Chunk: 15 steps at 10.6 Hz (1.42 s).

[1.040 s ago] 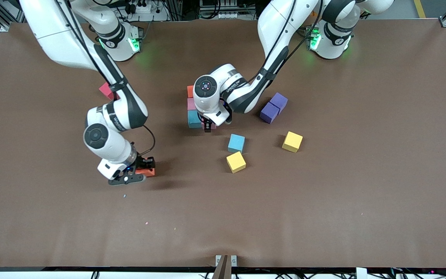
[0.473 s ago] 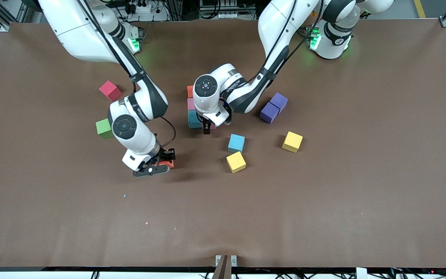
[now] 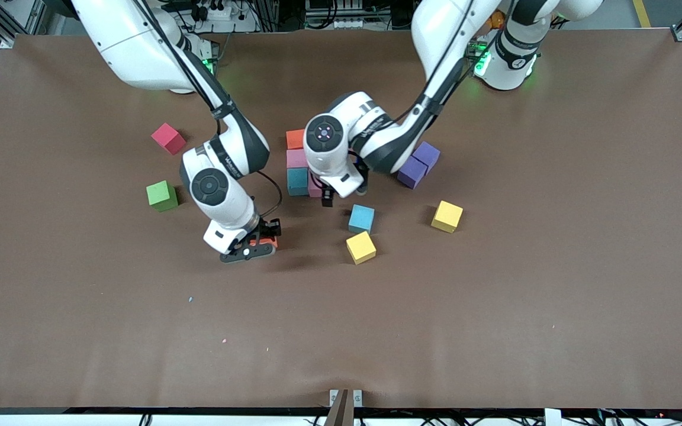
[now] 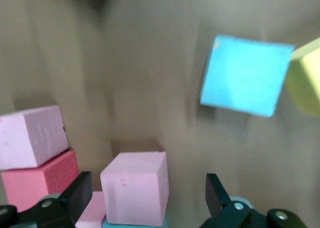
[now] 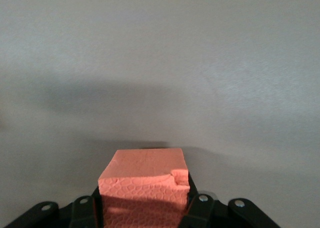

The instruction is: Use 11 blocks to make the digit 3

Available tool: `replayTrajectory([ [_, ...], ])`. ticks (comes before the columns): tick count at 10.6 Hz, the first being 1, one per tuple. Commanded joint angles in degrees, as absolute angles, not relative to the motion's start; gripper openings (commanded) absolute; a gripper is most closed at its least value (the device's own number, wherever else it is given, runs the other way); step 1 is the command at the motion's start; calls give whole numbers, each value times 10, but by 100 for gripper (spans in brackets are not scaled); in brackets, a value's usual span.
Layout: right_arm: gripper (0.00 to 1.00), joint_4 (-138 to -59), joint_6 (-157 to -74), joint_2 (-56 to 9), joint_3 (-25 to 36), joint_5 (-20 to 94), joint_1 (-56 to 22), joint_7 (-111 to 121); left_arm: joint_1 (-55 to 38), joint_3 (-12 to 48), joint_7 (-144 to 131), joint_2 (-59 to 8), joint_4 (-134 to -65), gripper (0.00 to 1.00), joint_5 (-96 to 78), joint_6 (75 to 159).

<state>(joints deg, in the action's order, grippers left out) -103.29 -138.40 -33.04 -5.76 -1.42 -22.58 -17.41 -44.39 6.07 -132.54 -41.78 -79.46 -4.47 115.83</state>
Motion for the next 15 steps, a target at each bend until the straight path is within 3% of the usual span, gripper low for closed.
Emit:
replayTrajectory([
  [1,17,-1034,-1369,-326,-55,-31,-249,-224,-402,62,-1306,-377,-807,100,-52,1126],
  [15,17,-1056,-1366,-328,-98,-100,-281,-465,-367,57,-1038,-408,-817,100,-4,1130],
])
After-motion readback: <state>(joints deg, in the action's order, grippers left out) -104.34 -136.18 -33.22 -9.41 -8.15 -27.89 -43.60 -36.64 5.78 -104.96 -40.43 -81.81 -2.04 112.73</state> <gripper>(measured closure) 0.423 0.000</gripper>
